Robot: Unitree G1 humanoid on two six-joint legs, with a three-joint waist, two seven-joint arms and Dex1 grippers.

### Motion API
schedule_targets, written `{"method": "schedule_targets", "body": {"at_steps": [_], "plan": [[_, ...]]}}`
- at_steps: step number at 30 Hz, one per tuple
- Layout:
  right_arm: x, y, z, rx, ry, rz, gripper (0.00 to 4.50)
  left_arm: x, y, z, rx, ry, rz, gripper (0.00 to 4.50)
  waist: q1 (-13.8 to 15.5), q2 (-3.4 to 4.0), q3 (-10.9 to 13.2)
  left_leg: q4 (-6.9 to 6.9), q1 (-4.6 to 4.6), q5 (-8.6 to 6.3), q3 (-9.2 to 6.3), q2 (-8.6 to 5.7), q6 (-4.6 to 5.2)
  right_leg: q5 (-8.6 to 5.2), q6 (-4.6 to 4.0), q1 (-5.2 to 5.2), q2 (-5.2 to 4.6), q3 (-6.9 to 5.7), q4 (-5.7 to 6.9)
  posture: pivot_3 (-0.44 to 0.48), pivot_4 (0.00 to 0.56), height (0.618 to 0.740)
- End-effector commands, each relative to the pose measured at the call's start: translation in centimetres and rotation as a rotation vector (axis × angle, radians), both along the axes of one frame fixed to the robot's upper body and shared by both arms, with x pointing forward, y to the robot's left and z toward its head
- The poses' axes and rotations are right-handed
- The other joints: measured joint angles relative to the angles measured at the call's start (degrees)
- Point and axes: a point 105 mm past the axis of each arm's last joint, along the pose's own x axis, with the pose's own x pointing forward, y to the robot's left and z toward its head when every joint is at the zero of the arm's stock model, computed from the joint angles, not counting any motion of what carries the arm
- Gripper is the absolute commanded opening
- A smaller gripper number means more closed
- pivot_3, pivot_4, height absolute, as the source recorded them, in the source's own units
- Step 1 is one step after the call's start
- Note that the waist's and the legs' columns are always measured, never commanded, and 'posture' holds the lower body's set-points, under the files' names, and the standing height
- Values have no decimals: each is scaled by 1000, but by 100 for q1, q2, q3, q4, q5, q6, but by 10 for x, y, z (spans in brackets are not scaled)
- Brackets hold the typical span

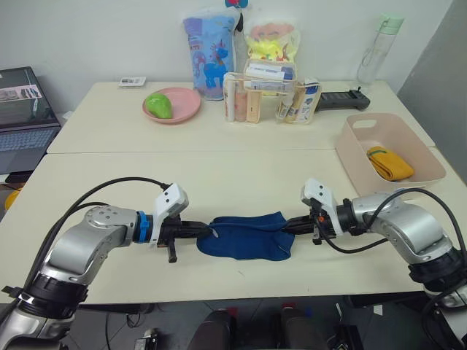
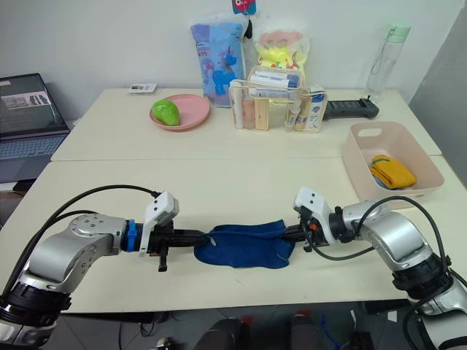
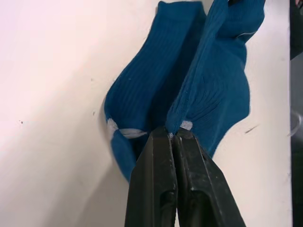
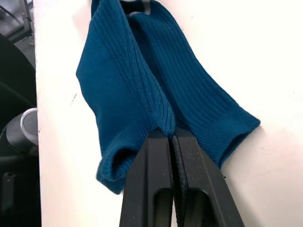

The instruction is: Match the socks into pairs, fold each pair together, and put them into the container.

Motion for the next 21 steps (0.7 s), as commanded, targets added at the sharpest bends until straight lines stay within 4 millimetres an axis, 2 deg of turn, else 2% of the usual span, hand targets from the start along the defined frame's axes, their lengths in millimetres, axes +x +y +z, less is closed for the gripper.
{"method": "schedule_targets", "body": {"at_steps": [1, 15, 16, 17, 21], "plan": [[9, 2, 5, -4, -56, 0, 0, 9, -2, 8, 29, -50, -12, 41, 0, 0, 0, 0, 0, 0, 0, 0, 0, 0, 0, 0, 0, 0, 1, 0, 150, 740], [29, -2, 6, -12, -96, -15, 0, 21, -9, 2, 60, -48, -9, 41, -4, 0, 0, 2, 0, 0, 0, -1, -1, 0, 0, -1, 0, 0, 2, 0, 150, 740], [30, -2, 6, -9, -97, -16, 238, 22, -9, 1, 61, -48, -10, 10, -5, 0, 0, 2, 0, 0, 0, -1, -1, 0, 0, -1, 0, 0, 2, 0, 150, 740], [30, -2, 6, -7, -100, -15, 512, 22, -9, 0, 62, -46, -10, 209, -5, 0, 0, 2, -1, 0, 0, -1, -1, 0, 0, -1, 0, 0, 2, 0, 150, 740], [34, -3, 10, 7, -123, -24, 1786, 21, -7, -3, 71, -41, -9, 1283, -5, 0, 0, 2, -1, 1, -1, -1, -1, 0, 0, -2, 0, 0, 2, 0, 150, 740]]}}
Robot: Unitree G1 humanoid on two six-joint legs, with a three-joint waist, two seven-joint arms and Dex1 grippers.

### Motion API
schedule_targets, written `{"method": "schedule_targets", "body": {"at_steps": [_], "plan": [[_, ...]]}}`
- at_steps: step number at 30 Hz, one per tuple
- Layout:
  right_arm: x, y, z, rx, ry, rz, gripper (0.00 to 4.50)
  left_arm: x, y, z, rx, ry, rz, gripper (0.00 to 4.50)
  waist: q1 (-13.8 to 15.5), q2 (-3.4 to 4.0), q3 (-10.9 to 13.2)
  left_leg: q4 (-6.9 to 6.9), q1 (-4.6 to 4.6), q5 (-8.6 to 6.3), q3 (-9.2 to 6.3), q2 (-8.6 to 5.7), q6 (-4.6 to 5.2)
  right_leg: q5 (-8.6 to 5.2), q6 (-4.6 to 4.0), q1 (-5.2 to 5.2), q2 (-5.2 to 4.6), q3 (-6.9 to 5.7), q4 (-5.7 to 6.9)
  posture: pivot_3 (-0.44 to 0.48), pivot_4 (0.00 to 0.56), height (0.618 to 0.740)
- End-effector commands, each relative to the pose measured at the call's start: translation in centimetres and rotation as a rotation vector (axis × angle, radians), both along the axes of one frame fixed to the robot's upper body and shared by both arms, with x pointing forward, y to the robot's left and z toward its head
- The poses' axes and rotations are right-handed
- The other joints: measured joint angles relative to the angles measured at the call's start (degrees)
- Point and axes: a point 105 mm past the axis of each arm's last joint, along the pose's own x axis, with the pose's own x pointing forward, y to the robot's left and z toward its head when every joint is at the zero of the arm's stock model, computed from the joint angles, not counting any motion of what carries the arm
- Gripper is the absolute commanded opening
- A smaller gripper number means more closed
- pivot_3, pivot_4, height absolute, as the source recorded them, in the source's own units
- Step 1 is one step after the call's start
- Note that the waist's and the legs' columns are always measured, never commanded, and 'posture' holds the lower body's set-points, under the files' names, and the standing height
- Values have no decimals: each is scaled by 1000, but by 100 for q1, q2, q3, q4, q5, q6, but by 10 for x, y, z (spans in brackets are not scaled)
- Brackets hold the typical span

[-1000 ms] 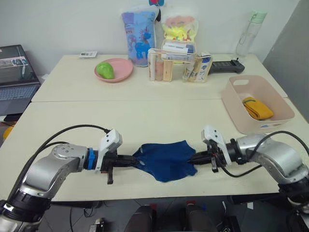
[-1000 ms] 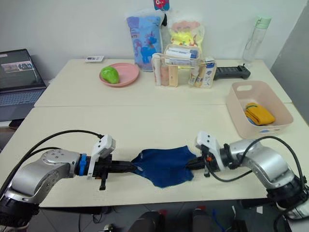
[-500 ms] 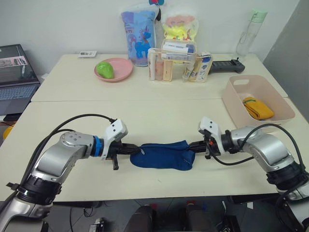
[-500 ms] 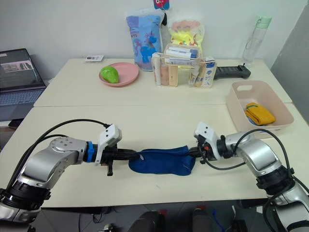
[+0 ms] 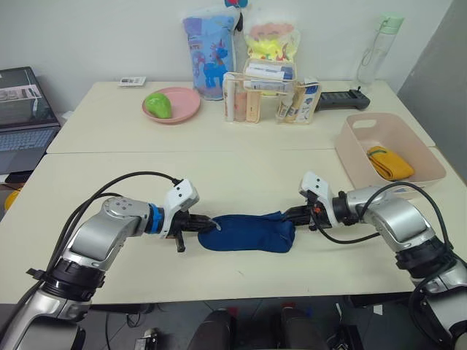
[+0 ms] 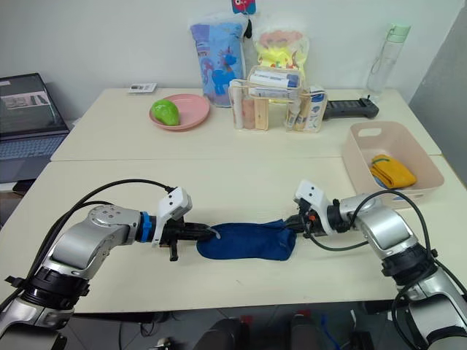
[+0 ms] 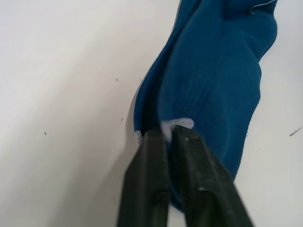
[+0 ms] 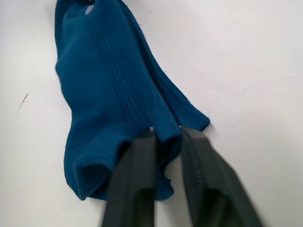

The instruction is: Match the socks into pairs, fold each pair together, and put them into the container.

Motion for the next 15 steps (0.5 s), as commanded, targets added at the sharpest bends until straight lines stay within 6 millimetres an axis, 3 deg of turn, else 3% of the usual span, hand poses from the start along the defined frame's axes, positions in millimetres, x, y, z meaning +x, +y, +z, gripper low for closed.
{"method": "schedule_targets", "body": {"at_steps": [1, 4, 10, 15], "plan": [[8, 1, 17, 24, -79, -1, 2184, 1, -2, 4, 12, -30, -24, 1634, 0, 0, 0, 0, 0, 0, 0, 0, 0, 0, 0, 0, 0, 0, 0, 0, 150, 740], [12, -3, 26, 37, -118, -26, 3098, 3, 5, 7, 17, -49, -9, 2537, 0, 0, 0, 0, 0, 0, 0, 0, 0, 0, 0, 0, 0, 0, 0, 0, 150, 740], [25, -20, 53, 54, -253, -89, 3121, 2, 12, 16, -12, -59, -9, 4431, 0, 0, 0, 0, 0, 0, 0, 0, 0, 0, 0, -1, 0, 0, 0, 0, 150, 740], [23, -22, 67, 84, -261, -92, 3121, 7, 10, 23, -54, -80, 3, 4494, 0, 0, 0, 0, 0, 0, 0, 0, 0, 0, 0, -1, 0, 0, 0, 0, 150, 740]]}}
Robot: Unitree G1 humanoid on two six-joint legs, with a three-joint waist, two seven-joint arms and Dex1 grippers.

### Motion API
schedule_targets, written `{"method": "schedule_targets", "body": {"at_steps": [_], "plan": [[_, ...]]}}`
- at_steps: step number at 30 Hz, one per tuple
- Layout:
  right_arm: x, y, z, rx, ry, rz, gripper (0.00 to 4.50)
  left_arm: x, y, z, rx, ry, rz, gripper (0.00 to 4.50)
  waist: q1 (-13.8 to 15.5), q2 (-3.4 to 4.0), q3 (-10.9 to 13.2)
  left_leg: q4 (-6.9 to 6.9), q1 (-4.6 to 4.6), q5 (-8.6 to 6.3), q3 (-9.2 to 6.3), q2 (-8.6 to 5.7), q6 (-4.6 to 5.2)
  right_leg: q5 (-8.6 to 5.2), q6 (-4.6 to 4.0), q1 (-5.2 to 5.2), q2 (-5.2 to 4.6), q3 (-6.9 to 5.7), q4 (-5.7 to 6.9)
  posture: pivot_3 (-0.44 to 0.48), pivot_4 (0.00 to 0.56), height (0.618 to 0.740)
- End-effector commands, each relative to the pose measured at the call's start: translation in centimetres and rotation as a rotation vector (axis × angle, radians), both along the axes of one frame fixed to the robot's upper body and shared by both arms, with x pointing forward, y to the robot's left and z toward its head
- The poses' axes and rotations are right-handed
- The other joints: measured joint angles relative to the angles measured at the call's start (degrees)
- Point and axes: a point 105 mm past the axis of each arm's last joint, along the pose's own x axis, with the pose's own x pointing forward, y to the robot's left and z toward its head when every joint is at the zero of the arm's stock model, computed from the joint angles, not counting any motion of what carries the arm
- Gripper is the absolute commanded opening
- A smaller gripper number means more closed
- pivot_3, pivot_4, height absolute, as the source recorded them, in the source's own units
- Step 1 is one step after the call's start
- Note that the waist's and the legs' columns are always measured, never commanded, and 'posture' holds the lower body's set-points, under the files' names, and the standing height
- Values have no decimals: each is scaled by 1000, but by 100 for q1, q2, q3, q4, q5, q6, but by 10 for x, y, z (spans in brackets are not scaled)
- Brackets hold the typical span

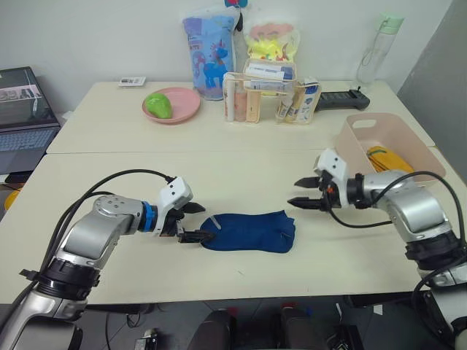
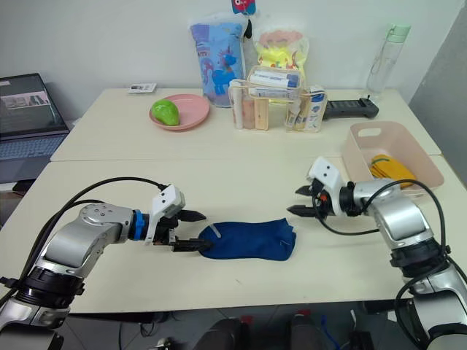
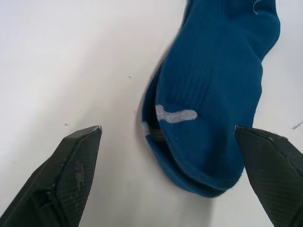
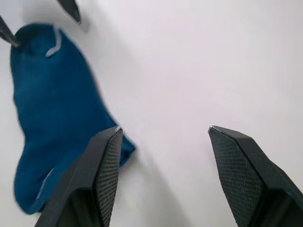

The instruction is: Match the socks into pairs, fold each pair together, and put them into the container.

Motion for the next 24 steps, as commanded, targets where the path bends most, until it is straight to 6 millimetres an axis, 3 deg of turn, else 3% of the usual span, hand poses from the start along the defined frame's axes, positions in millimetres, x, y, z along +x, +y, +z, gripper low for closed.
{"method": "schedule_targets", "body": {"at_steps": [1, 9, 10, 14, 19, 23, 24], "plan": [[-7, 4, 16, 40, -13, 32, 3121, 5, -2, 15, -46, -54, -9, 4494, 0, 0, 0, 0, 0, 0, 0, 0, 0, 0, 0, 1, 0, 0, 0, 0, 150, 740], [-32, 20, -6, 34, 31, 90, 3121, 10, -6, 9, -49, -94, 16, 4494, 3, 0, 0, 1, -1, 0, 0, 0, 0, 0, 0, 1, -1, 1, 0, 0, 150, 740], [-37, 24, -8, 48, 37, 104, 2935, 11, -7, 9, -57, -99, 25, 4312, 2, 0, 0, 1, -1, 0, 0, 0, 0, 0, 0, 1, 0, 1, 0, 0, 150, 740], [-44, 38, -15, 67, 22, 116, 1788, 8, -8, 6, -70, -79, 23, 3193, -2, 0, 0, 0, 0, 0, 0, 0, 0, 0, 0, 1, 0, 1, 1, 0, 150, 740], [-43, 34, -22, 12, -1, 90, 3, 7, -8, 2, -62, -64, 28, 1515, 0, 0, 0, 1, 0, 0, 0, -1, 0, 0, 0, 0, 0, 1, 2, 0, 150, 740], [-44, 29, -25, -5, 5, 82, 0, 5, -7, -2, -53, -54, 27, 185, 0, 0, 0, 1, 0, 0, 0, -1, 0, 0, 0, 1, 0, 1, 0, 0, 150, 740], [-46, 27, -25, -9, 8, 81, 0, 5, -6, -3, -52, -53, 29, 27, 1, 0, 0, 1, 0, 0, -1, -1, 0, 0, 0, 1, 0, 1, 0, 0, 150, 740]]}}
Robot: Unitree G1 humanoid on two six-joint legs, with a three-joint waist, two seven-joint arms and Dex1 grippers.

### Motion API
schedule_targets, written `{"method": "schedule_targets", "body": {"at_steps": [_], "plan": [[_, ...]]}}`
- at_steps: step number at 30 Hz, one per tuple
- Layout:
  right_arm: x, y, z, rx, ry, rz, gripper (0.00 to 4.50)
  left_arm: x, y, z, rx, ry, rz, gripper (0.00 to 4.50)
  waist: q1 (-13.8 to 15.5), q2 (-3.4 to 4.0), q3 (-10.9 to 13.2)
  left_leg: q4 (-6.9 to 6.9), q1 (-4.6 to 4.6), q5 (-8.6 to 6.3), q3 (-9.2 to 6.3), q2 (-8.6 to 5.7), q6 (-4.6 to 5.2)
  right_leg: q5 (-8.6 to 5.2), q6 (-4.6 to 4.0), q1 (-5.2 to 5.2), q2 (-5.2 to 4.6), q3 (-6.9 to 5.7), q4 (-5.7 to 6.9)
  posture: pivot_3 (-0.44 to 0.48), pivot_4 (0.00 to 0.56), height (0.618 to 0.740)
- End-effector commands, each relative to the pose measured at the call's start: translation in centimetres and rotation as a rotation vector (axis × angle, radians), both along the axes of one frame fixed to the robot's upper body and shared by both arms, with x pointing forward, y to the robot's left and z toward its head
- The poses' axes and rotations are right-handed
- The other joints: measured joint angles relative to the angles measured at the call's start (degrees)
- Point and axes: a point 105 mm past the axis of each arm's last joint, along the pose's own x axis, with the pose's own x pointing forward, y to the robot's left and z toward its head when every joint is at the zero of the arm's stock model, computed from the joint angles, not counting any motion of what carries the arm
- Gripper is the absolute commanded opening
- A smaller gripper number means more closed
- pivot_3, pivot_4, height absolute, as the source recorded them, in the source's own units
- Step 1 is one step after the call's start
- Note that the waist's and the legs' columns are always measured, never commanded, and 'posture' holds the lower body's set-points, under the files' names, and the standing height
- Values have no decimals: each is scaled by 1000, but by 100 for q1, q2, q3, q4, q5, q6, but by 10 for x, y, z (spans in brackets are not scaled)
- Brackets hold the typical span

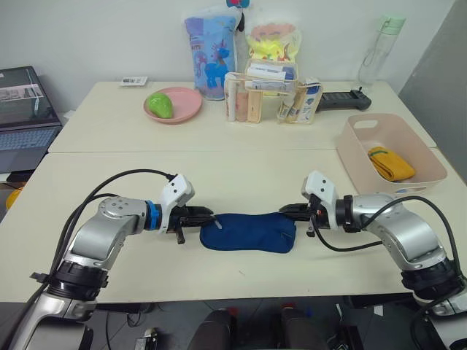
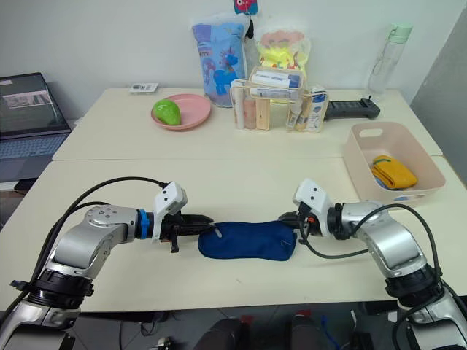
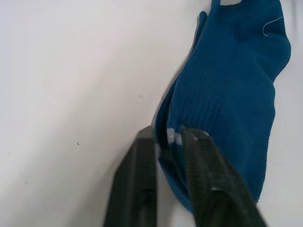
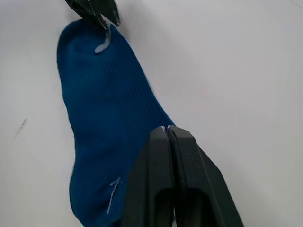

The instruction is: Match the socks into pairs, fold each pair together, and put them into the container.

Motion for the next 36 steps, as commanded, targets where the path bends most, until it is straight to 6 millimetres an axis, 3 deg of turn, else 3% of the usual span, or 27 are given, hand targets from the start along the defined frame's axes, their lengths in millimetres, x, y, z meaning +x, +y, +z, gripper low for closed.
{"method": "schedule_targets", "body": {"at_steps": [1, 6, 9, 13, 22, 25, 29, 36], "plan": [[-7, -2, 7, -6, -34, 24, 0, 0, 2, 2, -1, -14, 5, 27, 1, 0, 0, 0, 0, 0, 0, 0, 0, 0, 0, 0, 0, -1, 0, 0, 150, 740], [-9, -8, 12, 20, -28, -16, 0, -3, 2, 6, -9, -14, -4, 27, 1, 0, 0, 0, 0, 0, 0, 1, 0, 0, 0, 0, 0, 0, 0, 0, 150, 740], [-10, -13, 11, 17, -16, -40, 630, -7, 5, 7, -5, 12, -1, 0, 2, 0, 0, -1, 0, 0, -1, 1, 0, 0, 0, 1, 0, 0, 0, 0, 150, 740], [-13, -14, 7, 16, 8, -55, 1984, -9, 9, 7, 14, 12, 8, 0, 3, 0, 0, -1, 1, 0, -1, 1, 0, 0, 0, 1, 0, 0, 0, 0, 150, 740], [-8, -16, -3, 6, 45, -92, 1984, -7, 4, 1, 23, 9, -1, 0, 2, 0, 0, -1, 0, 0, 0, 1, 0, 0, 0, 1, 0, 0, 0, 0, 150, 740], [-7, -16, -6, 10, 63, -100, 1387, -7, 5, 0, 26, 9, 0, 0, 2, 0, 0, -1, 0, 0, 0, 1, 0, 0, 0, 1, 0, 0, 0, 0, 150, 740], [-10, -17, -11, -3, 85, -91, 37, -7, 5, 0, 25, 6, -1, 0, 2, 0, 0, -1, 0, 0, 0, 1, 0, 0, 0, 1, 0, 0, 0, 0, 150, 740], [-10, -22, -24, -42, 99, -106, 37, -8, 7, -1, 36, 5, 2, 0, 2, 0, 0, -1, 0, 0, 0, 1, 0, 0, 0, 1, 0, 0, 0, 0, 150, 740]]}}
